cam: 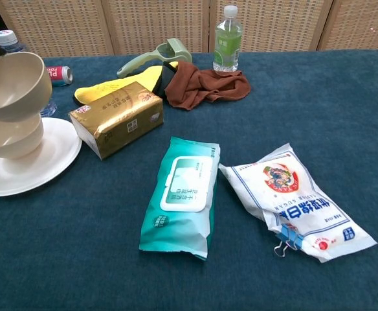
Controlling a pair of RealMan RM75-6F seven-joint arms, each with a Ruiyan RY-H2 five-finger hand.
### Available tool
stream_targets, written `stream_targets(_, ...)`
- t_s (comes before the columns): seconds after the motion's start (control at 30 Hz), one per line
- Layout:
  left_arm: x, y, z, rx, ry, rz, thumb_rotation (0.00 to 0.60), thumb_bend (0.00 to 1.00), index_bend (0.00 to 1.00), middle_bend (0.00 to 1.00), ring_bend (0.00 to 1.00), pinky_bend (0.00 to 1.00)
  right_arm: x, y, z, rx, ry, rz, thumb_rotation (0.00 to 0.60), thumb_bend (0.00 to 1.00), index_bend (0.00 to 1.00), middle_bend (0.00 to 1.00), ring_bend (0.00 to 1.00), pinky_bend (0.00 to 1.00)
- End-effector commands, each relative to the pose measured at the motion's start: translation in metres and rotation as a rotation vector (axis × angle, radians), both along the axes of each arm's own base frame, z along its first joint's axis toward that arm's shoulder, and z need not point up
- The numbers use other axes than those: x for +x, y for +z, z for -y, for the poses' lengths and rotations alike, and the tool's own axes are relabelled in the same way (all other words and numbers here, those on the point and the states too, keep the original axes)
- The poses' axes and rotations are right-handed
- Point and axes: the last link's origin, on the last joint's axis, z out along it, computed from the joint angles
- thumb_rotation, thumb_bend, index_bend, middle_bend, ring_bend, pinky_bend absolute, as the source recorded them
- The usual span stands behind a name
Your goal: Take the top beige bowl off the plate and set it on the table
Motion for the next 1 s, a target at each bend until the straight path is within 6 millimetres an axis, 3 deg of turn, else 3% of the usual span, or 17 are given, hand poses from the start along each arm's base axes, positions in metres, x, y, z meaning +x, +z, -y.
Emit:
stream_targets(0.03, 0.009, -0.007, 0.027, -0.138, -0.084, 0.011, 0.6, 0.46, 0.79, 0.0, 0.0, 0.0, 0.0, 0.0, 0.0, -0.001, -0.001, 0.0, 0.6, 0.0, 0.0, 0.0, 0.0, 0.0)
stream_targets(0.3, -0.007, -0.035, 0.053, -0.247, -0.112, 0.033, 0.6, 0.45, 0.79, 0.0, 0.0, 0.0, -0.001, 0.002, 0.0, -0.005, -0.006, 0.004, 0.6, 0.0, 0.0, 0.0, 0.0, 0.0)
stream_targets(0.7, -0.022, -0.076, 0.049, -0.297, -0.073, 0.06, 0.6, 0.43, 0.79, 0.0, 0.0, 0.0, -0.002, 0.001, 0.0, 0.001, -0.013, 0.0, 0.6, 0.0, 0.0, 0.0, 0.0, 0.0)
stream_targets(0.83, -0.024, -0.08, 0.048, -0.297, -0.073, 0.071, 0.6, 0.31, 0.78, 0.0, 0.0, 0.0, -0.002, 0.001, 0.0, 0.0, -0.015, 0.003, 0.6, 0.0, 0.0, 0.0, 0.0, 0.0)
stream_targets(1.0, -0.025, -0.081, 0.048, -0.304, -0.08, 0.078, 0.6, 0.11, 0.63, 0.0, 0.0, 0.0, -0.002, 0.002, 0.0, -0.003, -0.015, 0.002, 0.6, 0.0, 0.0, 0.0, 0.0, 0.0)
